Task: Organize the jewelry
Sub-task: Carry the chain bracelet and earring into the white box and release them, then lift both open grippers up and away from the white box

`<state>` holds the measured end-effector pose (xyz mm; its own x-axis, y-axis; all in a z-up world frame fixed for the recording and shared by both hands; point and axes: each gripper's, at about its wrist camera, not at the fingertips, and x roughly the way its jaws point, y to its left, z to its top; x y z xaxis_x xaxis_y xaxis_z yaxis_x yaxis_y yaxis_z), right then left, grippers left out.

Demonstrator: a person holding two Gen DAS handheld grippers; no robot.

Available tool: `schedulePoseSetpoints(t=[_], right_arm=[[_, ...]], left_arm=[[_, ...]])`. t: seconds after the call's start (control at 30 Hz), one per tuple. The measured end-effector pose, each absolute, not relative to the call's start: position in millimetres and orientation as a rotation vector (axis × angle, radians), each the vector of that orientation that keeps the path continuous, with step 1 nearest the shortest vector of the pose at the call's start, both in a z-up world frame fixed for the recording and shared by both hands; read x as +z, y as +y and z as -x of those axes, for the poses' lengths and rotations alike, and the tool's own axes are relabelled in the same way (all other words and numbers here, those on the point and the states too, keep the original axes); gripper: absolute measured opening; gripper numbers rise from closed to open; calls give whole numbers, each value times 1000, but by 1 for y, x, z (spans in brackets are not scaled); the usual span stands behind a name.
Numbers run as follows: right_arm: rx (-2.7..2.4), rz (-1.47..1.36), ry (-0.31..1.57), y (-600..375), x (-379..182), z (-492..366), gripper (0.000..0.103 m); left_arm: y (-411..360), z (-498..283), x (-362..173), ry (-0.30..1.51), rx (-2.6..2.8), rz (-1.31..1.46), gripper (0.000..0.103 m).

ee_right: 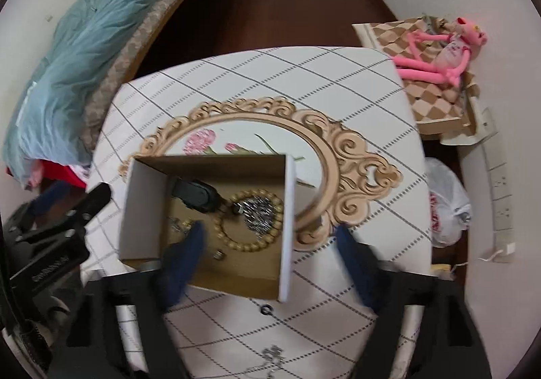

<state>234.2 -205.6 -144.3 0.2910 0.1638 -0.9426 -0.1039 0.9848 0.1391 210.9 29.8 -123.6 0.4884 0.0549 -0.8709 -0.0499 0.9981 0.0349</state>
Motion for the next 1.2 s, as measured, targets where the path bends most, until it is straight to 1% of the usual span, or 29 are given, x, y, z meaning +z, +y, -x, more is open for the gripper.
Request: schedulePoseSetpoints(t=[0.13,0.23,0.47,1.03,1.2], right_arm=[[126,-3,1248,-203,-153,-217,96],[99,15,1240,-202,-158,-206,100],[68,22,1216,-198,-158,-187,100],[55,34,1025,-201,-82,-122,100],[74,9,994,-202,-65,-106,100]], left_arm=[[28,-198,-127,1061,92,-39,103],[27,-191,-127,1062,91,-44,103],[22,-173,-117,1051,84,-47,103],[18,-108,-60,962,113,-45,103],[19,-92,-49,952,104,-28,103]])
